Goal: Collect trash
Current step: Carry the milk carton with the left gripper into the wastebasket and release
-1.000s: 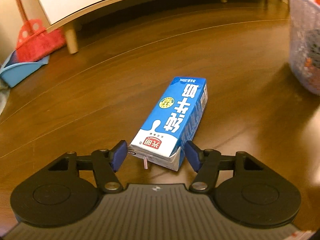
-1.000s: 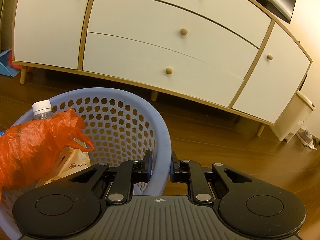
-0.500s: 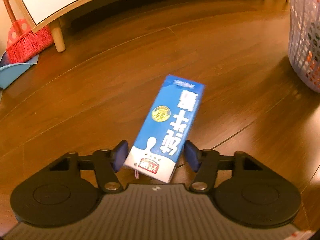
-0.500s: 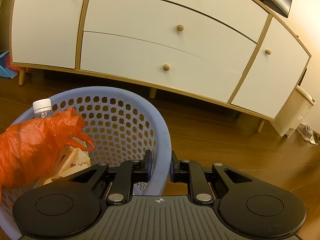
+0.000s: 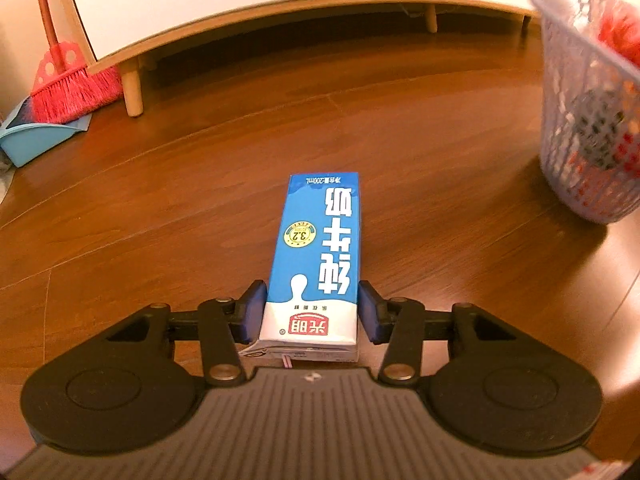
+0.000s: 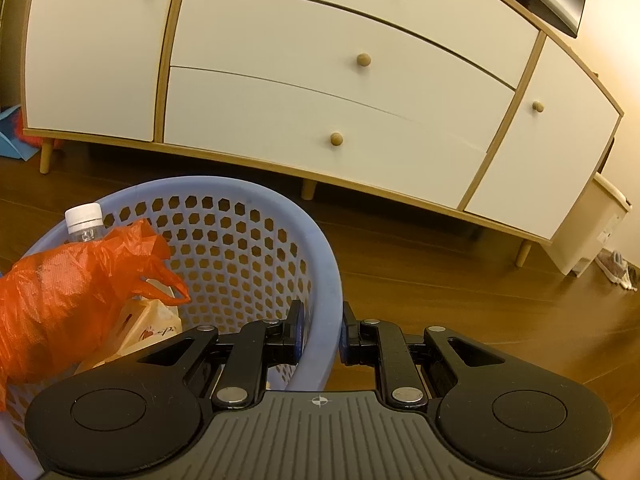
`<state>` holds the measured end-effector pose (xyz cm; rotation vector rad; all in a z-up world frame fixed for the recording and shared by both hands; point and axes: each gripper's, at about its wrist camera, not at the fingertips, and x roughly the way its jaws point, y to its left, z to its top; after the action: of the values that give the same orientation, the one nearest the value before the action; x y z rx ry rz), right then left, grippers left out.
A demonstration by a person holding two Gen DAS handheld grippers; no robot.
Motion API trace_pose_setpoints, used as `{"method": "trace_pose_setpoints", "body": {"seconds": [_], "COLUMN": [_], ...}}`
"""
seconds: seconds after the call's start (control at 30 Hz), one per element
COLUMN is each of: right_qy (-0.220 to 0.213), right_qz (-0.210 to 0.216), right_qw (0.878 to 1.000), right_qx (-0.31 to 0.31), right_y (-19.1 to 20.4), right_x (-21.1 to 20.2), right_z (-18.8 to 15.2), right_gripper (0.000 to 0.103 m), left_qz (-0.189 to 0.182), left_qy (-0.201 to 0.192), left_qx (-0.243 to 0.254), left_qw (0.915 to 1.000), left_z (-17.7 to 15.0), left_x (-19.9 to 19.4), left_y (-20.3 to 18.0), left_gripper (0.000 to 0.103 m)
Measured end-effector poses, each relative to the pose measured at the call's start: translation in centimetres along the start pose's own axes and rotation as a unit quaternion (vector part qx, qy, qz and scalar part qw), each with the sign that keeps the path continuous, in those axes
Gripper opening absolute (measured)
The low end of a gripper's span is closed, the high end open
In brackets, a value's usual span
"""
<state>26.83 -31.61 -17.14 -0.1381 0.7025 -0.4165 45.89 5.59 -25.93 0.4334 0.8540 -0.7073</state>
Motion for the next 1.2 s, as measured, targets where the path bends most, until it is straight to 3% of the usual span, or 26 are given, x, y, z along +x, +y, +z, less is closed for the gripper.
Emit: {"method": "trace_pose_setpoints", "body": {"seconds": [0.33,0.67,0.93,1.03,1.1,1.2], "right_qy": [0.003,0.005,0.003,0.005,0.009,0.012], "right_qz": [0.002,0.005,0.002,0.0,-0.001,-0.002], "right_qw": [1.0,1.0,1.0,1.0,1.0,1.0], "right_qx": [0.011,0.016,0.015,0.015,0.018,0.021], "right_y": [-0.2,-0.3,-0.2,-0.4,-0.5,-0.7], "right_x": [0.2,0.1,0.3,0.4,0.5,0.6], "right_z": [-0.3,-0.7,-0.5,-0.5,-0.6,-0.8], "right_gripper": [0.013,0.013,0.013,0.013,0.013,0.014], "left_qz": [-0.051,-0.124,-0.201,-0.225,-0.225,-0.237], "left_qy": [-0.083,-0.167,-0.166,-0.147,-0.152,-0.167], "left_qx": [0.01,0.046,0.056,0.037,0.031,0.007], "left_qw": [0.9952,0.9771,0.9637,0.9625,0.9619,0.9569], "left_z": [4.9,12.0,16.1,16.9,17.1,17.0], "left_x": [-7.4,-11.6,-10.5,-8.9,-8.9,-9.5], "left_y": [-3.3,-9.6,-15.1,-16.3,-16.6,-15.9], "left_gripper": [0.043,0.043,0.044,0.052,0.055,0.068]}}
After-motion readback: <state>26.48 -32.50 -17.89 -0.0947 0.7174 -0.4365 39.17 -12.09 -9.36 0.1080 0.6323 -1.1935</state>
